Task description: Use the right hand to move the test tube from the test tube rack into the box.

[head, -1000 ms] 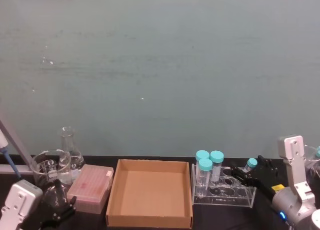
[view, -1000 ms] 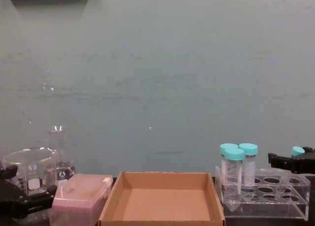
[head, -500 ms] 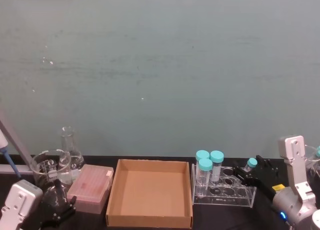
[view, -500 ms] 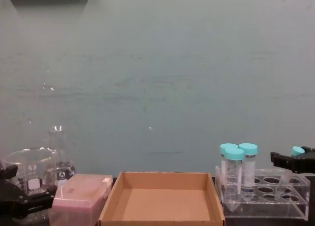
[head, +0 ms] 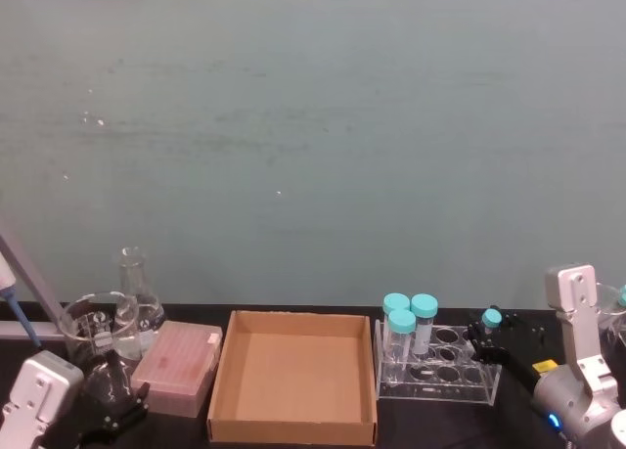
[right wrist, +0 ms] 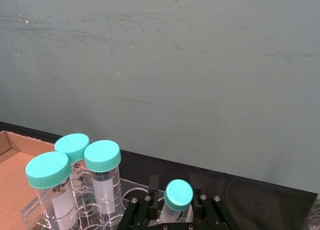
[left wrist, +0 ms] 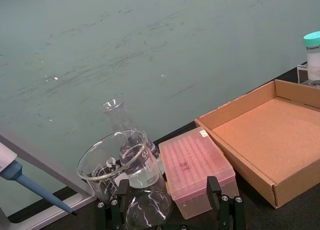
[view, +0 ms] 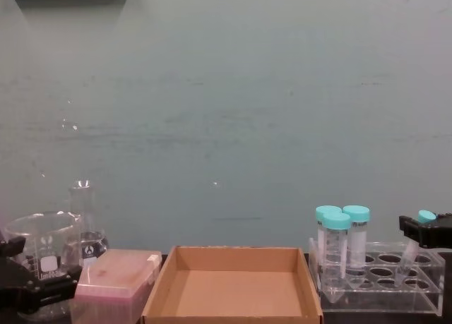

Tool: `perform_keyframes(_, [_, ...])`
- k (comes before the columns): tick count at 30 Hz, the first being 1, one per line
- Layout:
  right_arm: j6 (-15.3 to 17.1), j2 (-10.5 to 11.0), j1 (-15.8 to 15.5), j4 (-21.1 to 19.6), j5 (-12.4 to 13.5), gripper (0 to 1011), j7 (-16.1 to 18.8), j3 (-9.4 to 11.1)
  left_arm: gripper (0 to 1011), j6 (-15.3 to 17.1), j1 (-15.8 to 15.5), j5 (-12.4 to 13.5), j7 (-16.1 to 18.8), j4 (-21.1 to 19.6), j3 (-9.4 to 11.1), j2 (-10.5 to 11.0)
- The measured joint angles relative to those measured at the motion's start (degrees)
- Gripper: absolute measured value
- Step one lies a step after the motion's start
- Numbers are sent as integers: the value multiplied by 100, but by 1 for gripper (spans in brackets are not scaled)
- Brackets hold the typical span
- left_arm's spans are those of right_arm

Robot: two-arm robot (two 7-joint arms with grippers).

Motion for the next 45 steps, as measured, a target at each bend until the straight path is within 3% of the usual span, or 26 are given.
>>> perform_keyframes(5, [-1,1,-1,-3,2,274,0,0,1000,0,0,0,0,0,0,0])
perform_keyframes(15, [-1,2,-2,-4,2,269,0,0,1000,0,0,0,0,0,0,0])
perform_keyframes(23, [-12,-66,-20,-99,-5,269,62,146,1000,0,0,0,0,0,0,0])
perform_keyframes(30, [167,-43,-159,-654,105,269,155,379,1000,0,0,0,0,0,0,0])
perform_keyframes(31, [264,-12,-238,-963,153,269,184,471,1000,0,0,0,0,0,0,0])
perform_keyframes(36, [384,33,-315,-1512,224,269,313,604,1000,0,0,0,0,0,0,0])
perform_keyframes(41, [483,35,-281,-1921,278,269,567,638,1000,0,0,0,0,0,0,0])
perform_keyframes(45, [508,-29,-158,-2111,294,269,846,545,1000,0,0,0,0,0,0,0])
